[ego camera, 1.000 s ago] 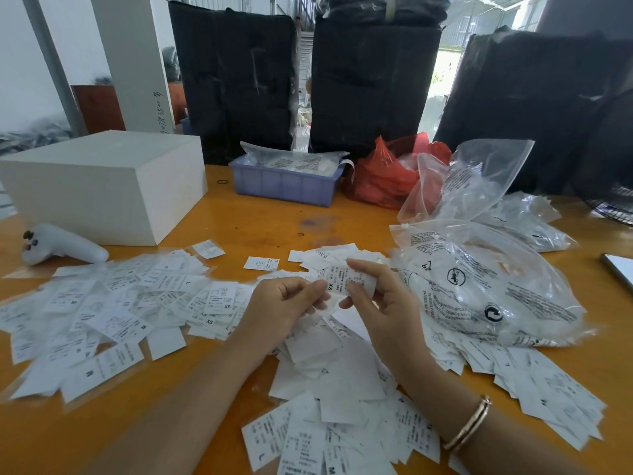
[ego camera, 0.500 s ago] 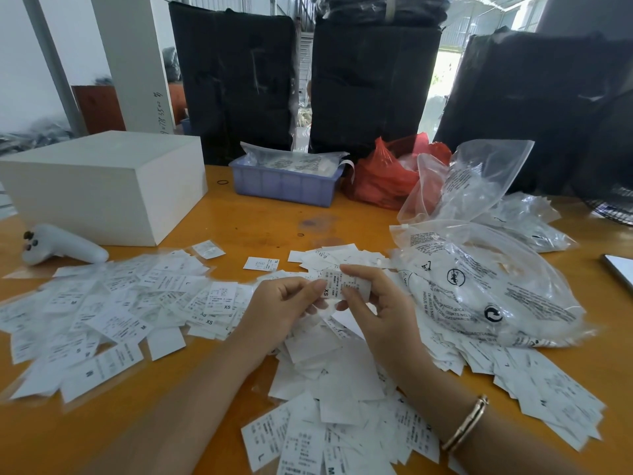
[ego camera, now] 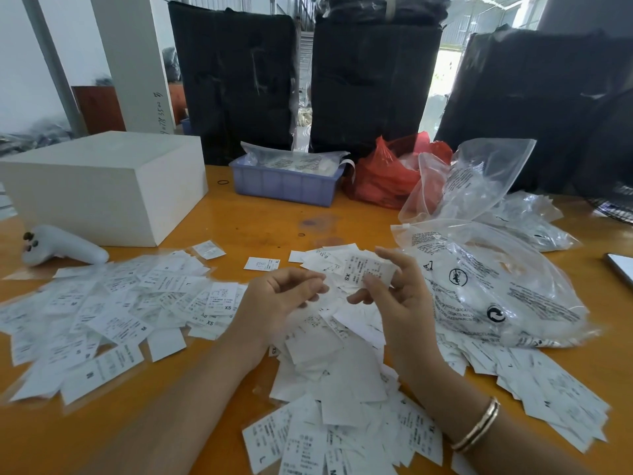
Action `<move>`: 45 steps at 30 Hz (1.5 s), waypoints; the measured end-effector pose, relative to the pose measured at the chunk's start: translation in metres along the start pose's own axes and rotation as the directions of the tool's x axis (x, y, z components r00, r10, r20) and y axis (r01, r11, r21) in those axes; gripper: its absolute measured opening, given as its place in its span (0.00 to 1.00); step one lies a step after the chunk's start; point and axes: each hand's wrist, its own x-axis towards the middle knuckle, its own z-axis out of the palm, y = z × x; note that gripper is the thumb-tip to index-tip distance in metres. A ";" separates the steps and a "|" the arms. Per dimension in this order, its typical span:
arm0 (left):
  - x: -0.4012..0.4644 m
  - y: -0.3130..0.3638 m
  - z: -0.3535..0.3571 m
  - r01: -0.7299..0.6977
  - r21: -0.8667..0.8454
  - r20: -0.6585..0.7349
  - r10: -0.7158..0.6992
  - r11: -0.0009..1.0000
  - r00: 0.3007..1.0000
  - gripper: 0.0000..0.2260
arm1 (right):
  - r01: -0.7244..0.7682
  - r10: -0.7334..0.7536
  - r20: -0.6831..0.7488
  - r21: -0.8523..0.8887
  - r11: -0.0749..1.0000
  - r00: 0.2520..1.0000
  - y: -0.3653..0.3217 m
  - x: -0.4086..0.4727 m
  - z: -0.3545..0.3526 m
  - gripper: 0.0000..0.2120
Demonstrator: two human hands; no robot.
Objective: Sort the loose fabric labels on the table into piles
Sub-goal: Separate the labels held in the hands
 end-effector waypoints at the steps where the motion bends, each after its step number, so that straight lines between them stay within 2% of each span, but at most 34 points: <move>1: 0.000 0.001 0.000 0.002 -0.026 -0.014 -0.003 1.000 1.000 0.09 | 0.003 -0.003 -0.008 0.007 1.000 1.000 -0.001 0.001 0.000 0.18; 5: 0.002 -0.002 0.001 -0.011 -0.048 -0.038 0.009 0.999 0.999 0.10 | 0.018 -0.018 0.043 0.006 1.000 0.999 -0.003 0.000 0.002 0.20; 8: 0.002 -0.004 0.000 -0.035 -0.021 -0.035 0.035 0.999 0.999 0.10 | 0.036 -0.035 0.069 -0.009 0.999 0.997 -0.005 -0.001 0.006 0.18; 16: 0.003 -0.008 0.000 -0.115 0.086 -0.012 0.116 0.990 0.993 0.08 | -0.007 0.005 -0.013 -0.127 0.992 1.000 -0.008 -0.001 0.011 0.12; 21: 0.002 -0.008 0.001 -0.122 0.078 0.004 0.122 0.989 0.992 0.09 | -0.002 0.001 -0.006 -0.132 0.991 1.000 -0.009 -0.001 0.013 0.11; 29: 0.003 -0.010 0.002 -0.123 0.137 0.007 0.124 0.983 0.992 0.09 | -0.014 0.016 0.037 -0.071 0.997 0.999 -0.009 -0.001 0.013 0.13; 35: 0.003 -0.010 0.003 -0.147 0.144 0.022 0.145 0.979 0.989 0.14 | -0.002 0.010 0.062 -0.131 0.991 0.998 -0.006 -0.001 0.011 0.15; 41: 0.002 -0.010 0.002 -0.139 0.133 0.007 0.139 0.981 0.990 0.08 | 0.021 -0.005 0.088 -0.172 0.985 0.996 -0.005 0.000 0.010 0.16; 45: 0.002 -0.007 0.003 -0.155 0.155 0.010 0.155 0.976 0.988 0.04 | -0.004 0.006 0.025 -0.053 0.999 1.000 -0.008 0.003 0.008 0.12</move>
